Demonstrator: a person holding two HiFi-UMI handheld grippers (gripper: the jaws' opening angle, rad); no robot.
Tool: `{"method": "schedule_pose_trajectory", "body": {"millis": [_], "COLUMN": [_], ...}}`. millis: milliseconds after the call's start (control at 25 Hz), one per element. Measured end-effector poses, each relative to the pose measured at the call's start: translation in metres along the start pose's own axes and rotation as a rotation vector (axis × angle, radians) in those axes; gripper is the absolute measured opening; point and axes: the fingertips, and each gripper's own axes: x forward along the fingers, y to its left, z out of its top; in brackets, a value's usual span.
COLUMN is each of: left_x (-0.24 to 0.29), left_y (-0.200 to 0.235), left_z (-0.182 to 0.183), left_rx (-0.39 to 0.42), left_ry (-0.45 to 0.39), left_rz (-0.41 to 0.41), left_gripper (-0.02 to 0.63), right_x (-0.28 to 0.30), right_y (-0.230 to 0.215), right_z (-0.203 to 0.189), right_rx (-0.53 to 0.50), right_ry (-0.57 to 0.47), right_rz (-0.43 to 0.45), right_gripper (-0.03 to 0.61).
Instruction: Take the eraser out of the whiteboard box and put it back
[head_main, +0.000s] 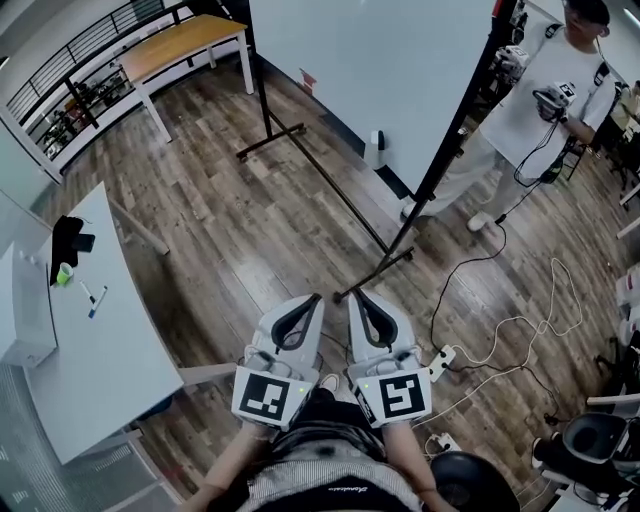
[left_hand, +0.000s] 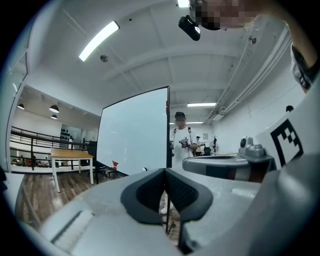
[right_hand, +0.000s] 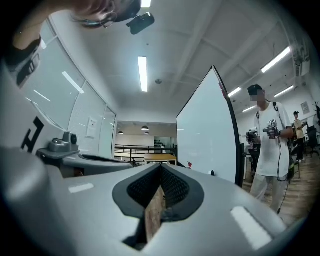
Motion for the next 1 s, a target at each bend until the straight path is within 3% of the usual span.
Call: {"method": "schedule_pose_trajectory", "body": {"millis": [160,480,1000], "left_x": [0.002,0.034,0.163], "left_y": [0.035,0.107,0.235], "left_z": [-0.006,-0.012,0.022], "left_rx": [0.046,0.028,0.076], "left_ry": [0.014,0.026,0.013], "left_rz": [0.053,0.103,-0.07], "left_gripper": [0.002,0.002,0.002], "right_x": [0.013,0.067,0.251], "right_y": [-0.01,-0.033,-0.061], "right_z": [-0.001,-0.013,0.005], "right_rx": [-0.003,-0.017,-0.031], "right_ry": [0.008,0.034,-0.003], "right_rz": [-0.01,-0.054,-0.139], "right_gripper": [0.002,0.002,0.002]}}
